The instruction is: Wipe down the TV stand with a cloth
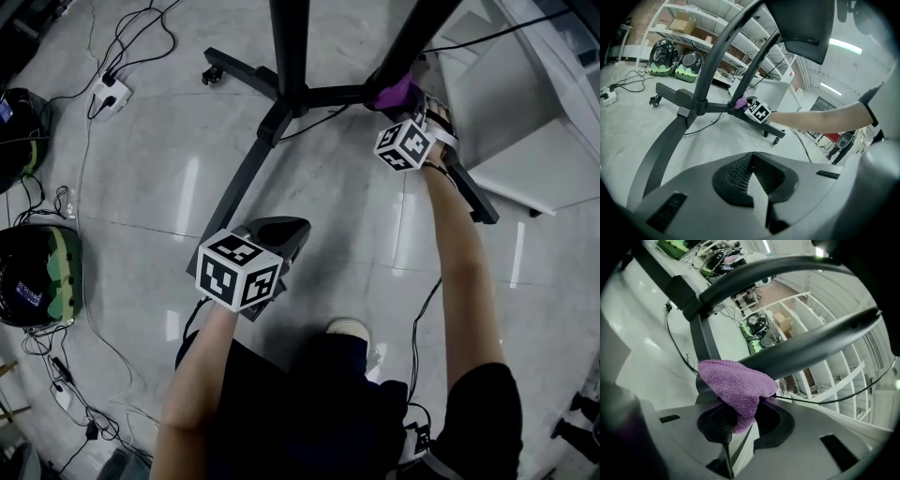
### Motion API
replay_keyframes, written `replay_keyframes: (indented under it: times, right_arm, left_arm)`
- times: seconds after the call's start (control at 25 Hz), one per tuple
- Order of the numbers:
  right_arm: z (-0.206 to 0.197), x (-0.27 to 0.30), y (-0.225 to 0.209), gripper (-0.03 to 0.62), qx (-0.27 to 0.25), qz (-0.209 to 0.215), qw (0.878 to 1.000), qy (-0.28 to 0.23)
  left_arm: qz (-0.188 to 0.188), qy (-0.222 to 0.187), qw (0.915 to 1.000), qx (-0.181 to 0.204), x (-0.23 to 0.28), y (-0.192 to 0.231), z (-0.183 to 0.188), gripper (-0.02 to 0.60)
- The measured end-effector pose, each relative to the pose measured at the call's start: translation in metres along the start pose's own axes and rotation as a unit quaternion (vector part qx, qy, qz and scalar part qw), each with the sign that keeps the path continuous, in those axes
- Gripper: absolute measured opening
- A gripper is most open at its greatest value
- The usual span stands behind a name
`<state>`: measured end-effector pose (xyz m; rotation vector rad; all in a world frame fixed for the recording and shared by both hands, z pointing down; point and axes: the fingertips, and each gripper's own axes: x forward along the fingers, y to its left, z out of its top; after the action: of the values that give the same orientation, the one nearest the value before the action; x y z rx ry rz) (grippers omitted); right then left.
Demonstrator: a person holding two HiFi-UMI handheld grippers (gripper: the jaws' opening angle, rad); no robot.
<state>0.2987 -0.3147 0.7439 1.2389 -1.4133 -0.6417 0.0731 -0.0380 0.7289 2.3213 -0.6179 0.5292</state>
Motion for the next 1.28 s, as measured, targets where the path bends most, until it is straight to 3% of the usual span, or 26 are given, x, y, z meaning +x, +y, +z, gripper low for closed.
replay_keyframes:
  times: [0.08,0.36,0.72,1.04,1.28]
  right_arm:
    - [0.001,-0.005,0.004,0.095,-0.016,-0.001,1.0,-0.003]
    - [0.006,-0.017,0.014,0.095,0.0,0.008,1.0,0.002]
    - [0.038,-0.055,0.031,0.096,0.092,-0.003,0.996,-0.004]
    - [0.133,-0.11,0.077,0.097,0.094,0.061,0.986,-0.122]
    - [0.217,-0.169,0.118,0.097,0.083,0.116,0.965,-0.222]
  left_arm:
    - [-0.001,-0.002,1.0,0.003,-0.002,-0.003,0.002,0.006]
    - [-0.008,-0.008,0.9999,0.01,-0.003,-0.01,0.005,0.006]
    - [-0.005,-0.022,0.9995,0.02,-0.029,-0.012,0.007,0.006]
    - [0.04,-0.046,0.9976,0.033,-0.076,0.005,0.01,0.006]
    - [0.088,-0.069,0.9935,0.025,-0.124,0.031,0.008,0.006]
